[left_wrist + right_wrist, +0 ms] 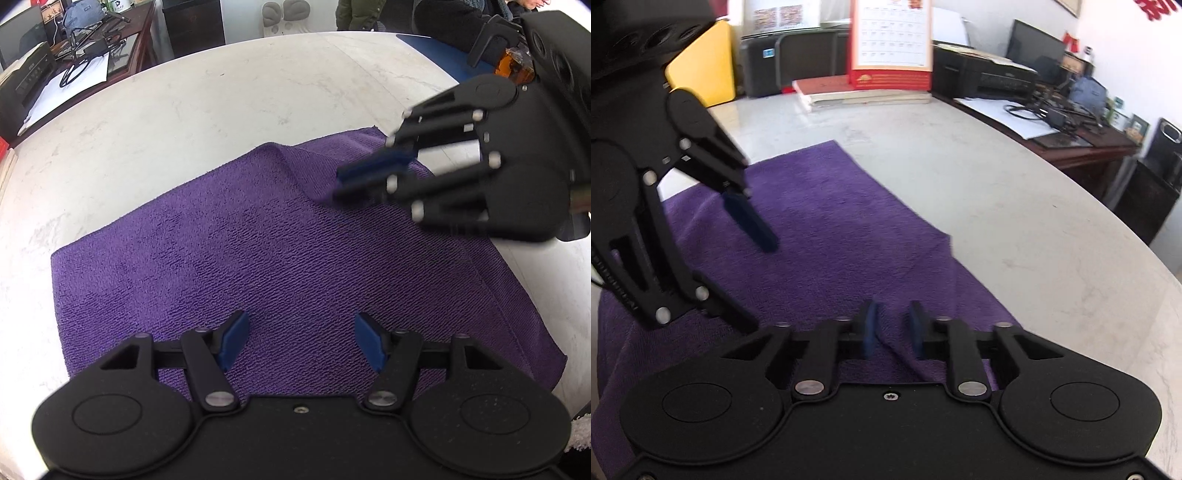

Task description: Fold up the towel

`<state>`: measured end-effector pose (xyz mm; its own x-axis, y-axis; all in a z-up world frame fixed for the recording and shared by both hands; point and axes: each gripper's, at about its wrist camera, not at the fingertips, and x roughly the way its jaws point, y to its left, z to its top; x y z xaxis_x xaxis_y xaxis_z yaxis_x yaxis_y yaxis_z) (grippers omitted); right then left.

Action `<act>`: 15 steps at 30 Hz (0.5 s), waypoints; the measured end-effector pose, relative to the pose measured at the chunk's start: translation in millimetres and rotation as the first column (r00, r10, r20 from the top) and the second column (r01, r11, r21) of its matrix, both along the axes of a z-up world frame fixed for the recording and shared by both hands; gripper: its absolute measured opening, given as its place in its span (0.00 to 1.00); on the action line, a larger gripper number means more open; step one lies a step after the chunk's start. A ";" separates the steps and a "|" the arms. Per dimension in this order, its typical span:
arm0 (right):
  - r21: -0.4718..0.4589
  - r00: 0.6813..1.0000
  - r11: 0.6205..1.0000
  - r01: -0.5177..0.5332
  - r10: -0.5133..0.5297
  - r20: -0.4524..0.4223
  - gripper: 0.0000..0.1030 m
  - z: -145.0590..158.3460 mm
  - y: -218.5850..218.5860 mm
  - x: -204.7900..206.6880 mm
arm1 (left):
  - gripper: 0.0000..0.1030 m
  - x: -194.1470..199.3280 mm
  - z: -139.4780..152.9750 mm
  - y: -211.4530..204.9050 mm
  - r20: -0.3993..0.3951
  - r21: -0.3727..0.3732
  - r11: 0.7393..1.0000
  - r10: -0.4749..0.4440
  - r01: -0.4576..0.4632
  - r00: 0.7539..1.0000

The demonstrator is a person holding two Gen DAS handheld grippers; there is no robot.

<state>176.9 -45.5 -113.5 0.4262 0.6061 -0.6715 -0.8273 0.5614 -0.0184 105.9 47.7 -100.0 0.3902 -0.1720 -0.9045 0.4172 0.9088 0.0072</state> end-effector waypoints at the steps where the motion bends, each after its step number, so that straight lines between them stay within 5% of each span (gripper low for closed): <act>1: 0.025 0.999 0.999 0.040 -0.039 -0.020 0.12 1.6 -4.9 4.8 | 0.60 0.2 -0.2 0.2 0.000 0.000 1.000 0.000 0.000 1.000; 7: 0.196 0.949 0.943 0.269 -0.225 -0.219 0.12 -1.0 -42.4 39.1 | 0.60 1.5 -0.9 1.0 -0.001 0.002 1.000 -0.004 0.004 1.000; 15: 0.354 0.857 0.836 0.420 -0.237 -0.457 0.13 -18.8 -74.2 57.7 | 0.60 -1.6 0.2 -0.4 -0.003 0.011 1.000 -0.005 0.005 1.000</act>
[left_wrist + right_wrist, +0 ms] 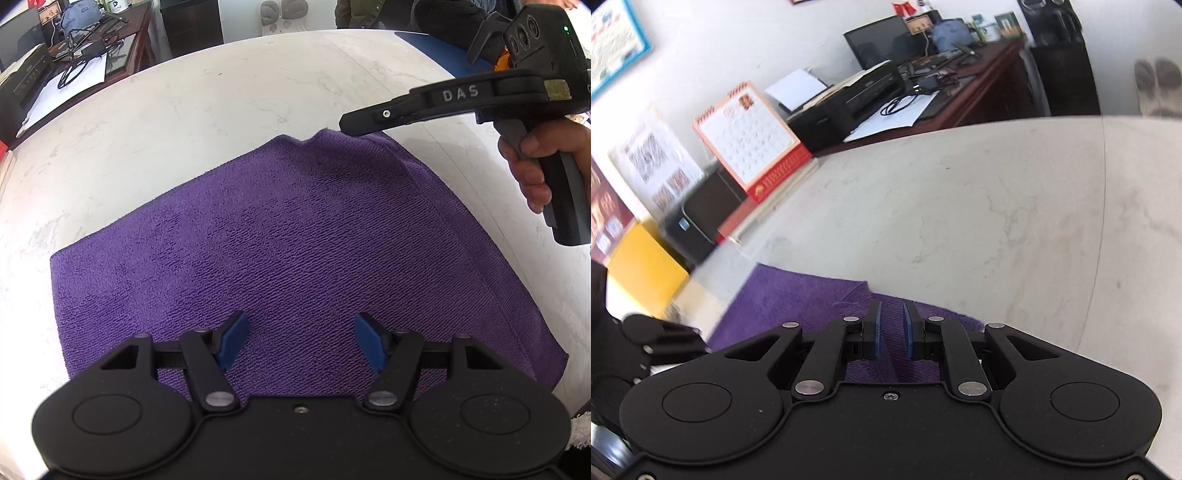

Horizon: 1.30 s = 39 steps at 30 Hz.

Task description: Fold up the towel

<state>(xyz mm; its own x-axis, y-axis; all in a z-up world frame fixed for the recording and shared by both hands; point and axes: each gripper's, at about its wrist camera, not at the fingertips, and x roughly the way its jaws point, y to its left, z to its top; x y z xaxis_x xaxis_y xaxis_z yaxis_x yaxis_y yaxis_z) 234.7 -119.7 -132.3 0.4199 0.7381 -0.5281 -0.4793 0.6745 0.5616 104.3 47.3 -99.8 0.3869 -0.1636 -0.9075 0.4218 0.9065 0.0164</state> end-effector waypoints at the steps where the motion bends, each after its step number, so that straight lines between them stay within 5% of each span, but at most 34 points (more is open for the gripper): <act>1: 0.024 1.000 1.000 0.002 -0.002 -0.016 0.15 -1.7 -2.9 0.5 | 0.60 -0.1 0.1 0.0 0.000 0.001 1.000 0.000 0.000 1.000; 8: 0.043 0.999 0.998 -0.035 0.034 0.029 0.31 4.0 -11.9 -8.3 | 0.60 7.3 -1.7 -0.1 -0.002 0.009 1.000 -0.001 0.001 1.000; 15: -0.177 0.955 0.973 -0.150 0.189 0.230 0.35 25.4 13.8 -37.5 | 0.60 8.7 -2.4 -2.0 -0.001 0.010 1.000 -0.003 0.003 1.000; 24: -0.210 0.976 0.974 -0.083 0.122 0.180 0.35 15.3 21.5 -19.2 | 0.61 4.6 -2.0 -2.3 0.001 0.006 1.000 -0.003 0.003 1.000; 28: -0.209 0.990 0.977 -0.046 0.072 0.122 0.05 8.2 17.9 -12.0 | 0.61 3.4 -1.8 -0.8 0.001 0.002 1.000 0.001 -0.001 1.000; 39: -0.037 1.000 0.999 0.019 -0.018 0.025 0.01 26.6 -7.7 -17.3 | 0.61 1.0 2.5 8.3 0.010 -0.005 1.000 0.026 -0.026 1.000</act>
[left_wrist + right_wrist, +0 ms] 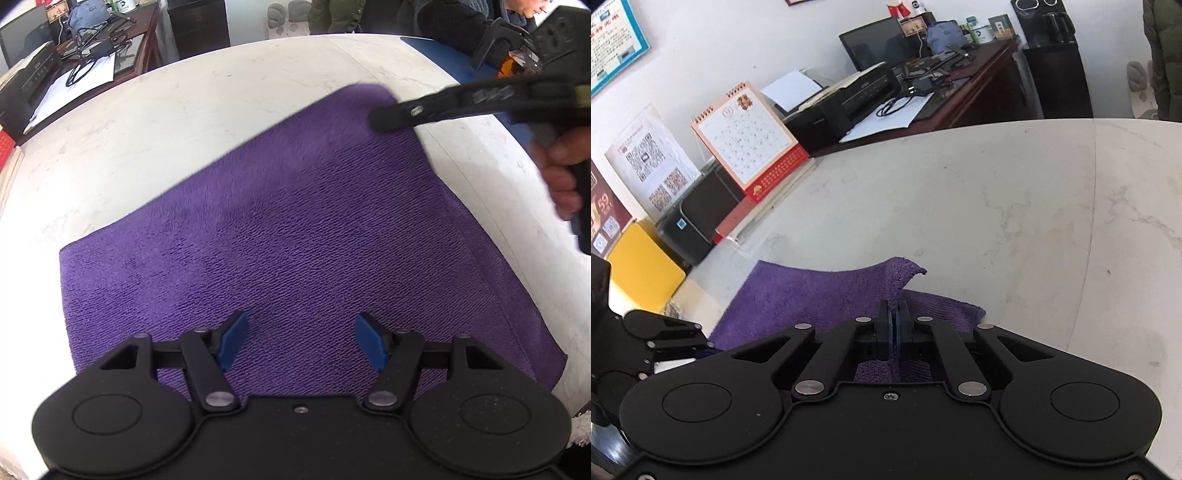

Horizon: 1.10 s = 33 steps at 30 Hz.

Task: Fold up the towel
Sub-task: 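Lift the held edge and pull it across the towel with the right gripper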

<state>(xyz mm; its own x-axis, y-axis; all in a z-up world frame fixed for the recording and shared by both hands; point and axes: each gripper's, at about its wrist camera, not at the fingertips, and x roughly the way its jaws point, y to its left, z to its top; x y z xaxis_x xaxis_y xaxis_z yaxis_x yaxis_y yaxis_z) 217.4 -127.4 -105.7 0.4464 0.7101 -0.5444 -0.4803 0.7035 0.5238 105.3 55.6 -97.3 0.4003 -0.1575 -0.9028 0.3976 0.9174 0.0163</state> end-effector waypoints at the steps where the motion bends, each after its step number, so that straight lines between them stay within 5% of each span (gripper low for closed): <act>1: 0.024 1.000 1.000 0.008 -0.007 -0.011 0.01 5.6 -3.8 -2.3 | 0.61 -0.3 -0.1 1.3 -0.002 0.001 1.000 0.002 -0.002 1.000; 5: 0.052 0.999 0.998 0.018 -0.016 -0.051 0.01 14.8 -12.2 -10.6 | 0.61 -0.1 -2.0 4.3 -0.010 0.002 1.000 0.008 -0.008 1.000; 10: -0.040 0.989 0.997 0.073 -0.078 -0.125 0.01 -11.9 -17.5 -3.1 | 0.61 0.6 -2.2 3.7 -0.011 0.001 1.000 0.004 -0.004 1.000; 16: -0.087 0.997 0.995 0.048 -0.052 -0.048 0.01 -3.0 -9.1 -1.7 | 0.61 0.1 -3.2 3.9 -0.017 0.003 1.000 0.008 -0.008 1.000; 33: -0.140 0.985 0.985 0.105 -0.122 -0.119 0.01 -20.9 -13.7 1.1 | 0.61 -1.5 10.4 10.2 0.019 -0.012 0.999 0.030 -0.029 0.999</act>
<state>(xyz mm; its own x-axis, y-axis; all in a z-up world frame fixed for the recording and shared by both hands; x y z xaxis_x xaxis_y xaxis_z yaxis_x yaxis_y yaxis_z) 218.5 -141.0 -126.6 0.4414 0.5762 -0.6879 -0.3286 0.8171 0.4736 103.8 65.8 -87.0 0.4226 -0.1562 -0.8928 0.3700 0.9289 0.0127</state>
